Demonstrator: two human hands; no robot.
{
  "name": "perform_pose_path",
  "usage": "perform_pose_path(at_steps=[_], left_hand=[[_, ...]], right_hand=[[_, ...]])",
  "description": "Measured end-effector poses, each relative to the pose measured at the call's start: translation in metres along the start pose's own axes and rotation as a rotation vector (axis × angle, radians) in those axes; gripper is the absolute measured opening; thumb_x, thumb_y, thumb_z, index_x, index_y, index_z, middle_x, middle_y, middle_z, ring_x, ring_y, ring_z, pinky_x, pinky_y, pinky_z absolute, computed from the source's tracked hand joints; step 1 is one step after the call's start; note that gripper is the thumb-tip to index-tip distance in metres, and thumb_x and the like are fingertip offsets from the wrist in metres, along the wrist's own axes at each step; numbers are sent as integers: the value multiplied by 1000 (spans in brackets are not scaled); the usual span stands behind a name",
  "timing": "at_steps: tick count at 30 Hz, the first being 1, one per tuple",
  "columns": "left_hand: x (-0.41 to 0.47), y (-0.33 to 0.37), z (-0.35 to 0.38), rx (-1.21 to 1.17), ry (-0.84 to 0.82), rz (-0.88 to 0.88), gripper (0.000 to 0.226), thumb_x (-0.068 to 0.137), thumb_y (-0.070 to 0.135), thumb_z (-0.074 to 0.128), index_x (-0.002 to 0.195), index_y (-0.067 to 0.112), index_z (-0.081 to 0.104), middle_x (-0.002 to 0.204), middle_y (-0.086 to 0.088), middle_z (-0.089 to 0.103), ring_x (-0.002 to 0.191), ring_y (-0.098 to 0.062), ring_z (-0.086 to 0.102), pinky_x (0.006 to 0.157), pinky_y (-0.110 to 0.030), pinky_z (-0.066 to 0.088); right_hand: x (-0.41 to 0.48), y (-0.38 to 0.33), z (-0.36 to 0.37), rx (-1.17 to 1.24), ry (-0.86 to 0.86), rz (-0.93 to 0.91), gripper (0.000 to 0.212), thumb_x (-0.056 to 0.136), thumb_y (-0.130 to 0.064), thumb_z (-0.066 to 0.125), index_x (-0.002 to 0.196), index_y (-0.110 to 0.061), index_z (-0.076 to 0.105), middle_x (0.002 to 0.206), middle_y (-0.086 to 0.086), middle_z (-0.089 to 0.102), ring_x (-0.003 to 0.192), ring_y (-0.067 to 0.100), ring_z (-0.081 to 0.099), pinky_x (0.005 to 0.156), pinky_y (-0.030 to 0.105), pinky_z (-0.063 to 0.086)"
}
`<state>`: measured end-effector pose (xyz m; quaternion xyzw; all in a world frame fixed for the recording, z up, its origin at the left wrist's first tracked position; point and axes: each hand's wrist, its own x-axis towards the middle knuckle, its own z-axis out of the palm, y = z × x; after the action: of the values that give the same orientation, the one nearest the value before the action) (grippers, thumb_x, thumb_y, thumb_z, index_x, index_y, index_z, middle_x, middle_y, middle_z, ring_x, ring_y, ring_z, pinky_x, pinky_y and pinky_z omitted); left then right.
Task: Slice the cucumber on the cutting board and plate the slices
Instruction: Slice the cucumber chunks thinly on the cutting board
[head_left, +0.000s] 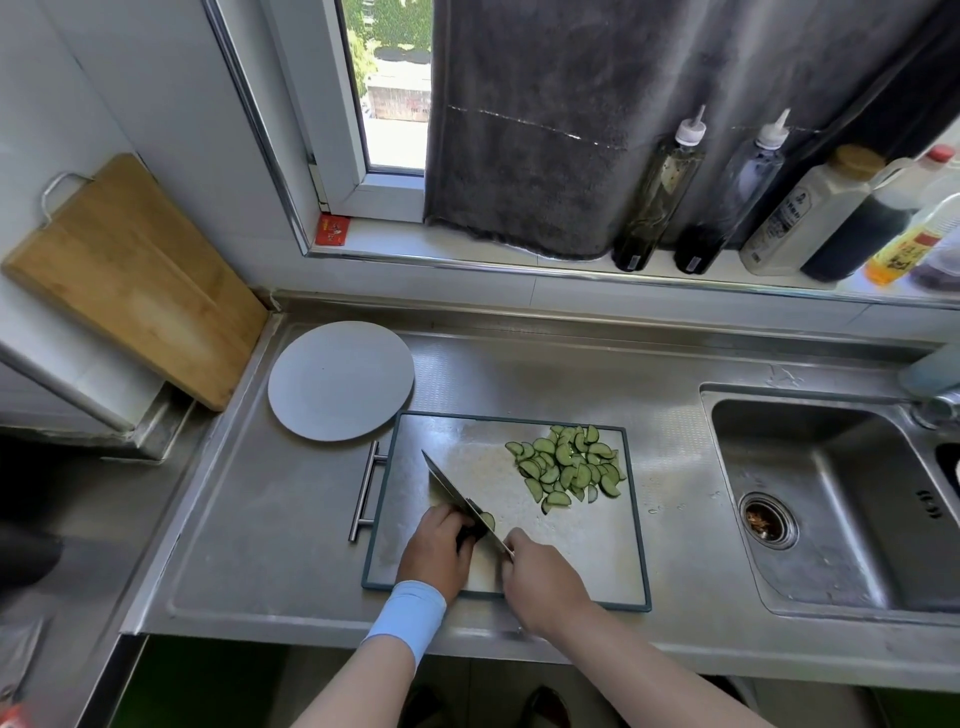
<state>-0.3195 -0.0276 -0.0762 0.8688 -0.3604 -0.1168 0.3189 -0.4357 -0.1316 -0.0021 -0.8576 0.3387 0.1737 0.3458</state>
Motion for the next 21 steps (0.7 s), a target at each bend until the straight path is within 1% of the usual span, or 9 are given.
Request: perform_pose_path(at_steps=[4,9,14,18,21], left_hand=[[0,0,-1,-14,7,6,14,78,14,70,89,21,67,94,5,61,89,-14,54,75,-25,49],[0,1,-2,-25,11,-25,11,78,18,71,88,22,68,92,5,62,88,-13,56,74,-24,49],[1,1,-1,-40,3,-59,11,78,18,71,88,23,69,93,6,63,87,-11,57,75,-16,42],[0,-1,-1,-25,-13,-74,11,80,22,69,90,27,68,95,8,61,87,-9,56,77,-15,42],[0,-1,-1,-32,-7,-78,11,80,22,70,90,26,68,94,8,62,87,-9,56,78,-16,42]], right_hand=[[-2,0,-1,2,5,-7,16,99,-23,35,106,-18,49,85,4,60,77,27,56,65,36,43],[-10,2,0,-4,46,-17,17,100,-26,36,103,-21,52,84,3,64,76,25,60,66,37,46],[-24,8,0,-10,64,-51,13,102,-30,35,101,-26,48,77,-3,60,67,18,53,56,33,37],[-30,12,-3,-46,50,-49,13,103,-31,35,101,-25,46,81,-1,61,69,19,53,61,34,40],[-28,13,-4,-44,34,-44,11,102,-30,35,100,-26,44,81,0,61,69,19,53,57,34,37]])
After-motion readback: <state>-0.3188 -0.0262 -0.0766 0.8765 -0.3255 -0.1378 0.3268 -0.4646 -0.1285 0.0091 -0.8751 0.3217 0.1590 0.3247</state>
